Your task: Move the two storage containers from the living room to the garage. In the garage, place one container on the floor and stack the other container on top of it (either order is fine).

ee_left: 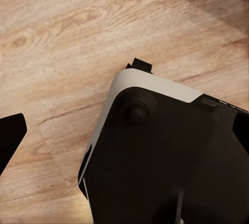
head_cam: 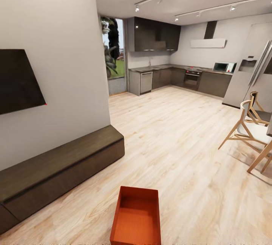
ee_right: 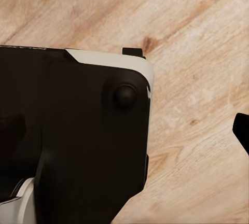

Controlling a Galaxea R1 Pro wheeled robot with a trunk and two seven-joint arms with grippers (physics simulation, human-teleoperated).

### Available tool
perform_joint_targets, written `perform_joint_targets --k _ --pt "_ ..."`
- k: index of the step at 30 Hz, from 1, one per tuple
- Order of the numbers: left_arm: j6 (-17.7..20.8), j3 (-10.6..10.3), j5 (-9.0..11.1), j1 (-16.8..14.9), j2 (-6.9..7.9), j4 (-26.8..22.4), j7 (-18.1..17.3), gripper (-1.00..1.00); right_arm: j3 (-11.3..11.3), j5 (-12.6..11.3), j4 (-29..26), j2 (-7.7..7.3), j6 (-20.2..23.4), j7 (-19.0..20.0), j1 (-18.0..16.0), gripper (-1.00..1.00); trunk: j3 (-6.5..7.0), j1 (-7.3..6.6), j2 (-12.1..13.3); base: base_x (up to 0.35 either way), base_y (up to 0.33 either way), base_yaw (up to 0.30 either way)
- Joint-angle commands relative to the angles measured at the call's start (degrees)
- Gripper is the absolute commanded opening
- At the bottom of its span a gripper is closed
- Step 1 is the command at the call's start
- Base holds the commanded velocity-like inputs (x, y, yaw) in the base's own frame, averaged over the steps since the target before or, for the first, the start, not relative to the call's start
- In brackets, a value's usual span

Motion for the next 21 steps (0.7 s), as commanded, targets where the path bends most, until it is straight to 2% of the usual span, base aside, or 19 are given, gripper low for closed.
perform_joint_targets --k 1,21 --pt "-0.1 0.4 0.0 0.0 -0.01 0.0 0.1 1.00 0.3 0.0 0.2 -0.01 -0.3 0.1 -0.1 1.00 -0.19 0.02 -0.1 0.000 0.000 0.000" --pt "-0.1 0.4 0.0 -0.1 -0.01 0.0 0.1 1.00 0.4 0.0 0.2 -0.04 -0.3 0.1 -0.1 1.00 -2.02 0.02 -0.1 0.000 0.000 0.000"
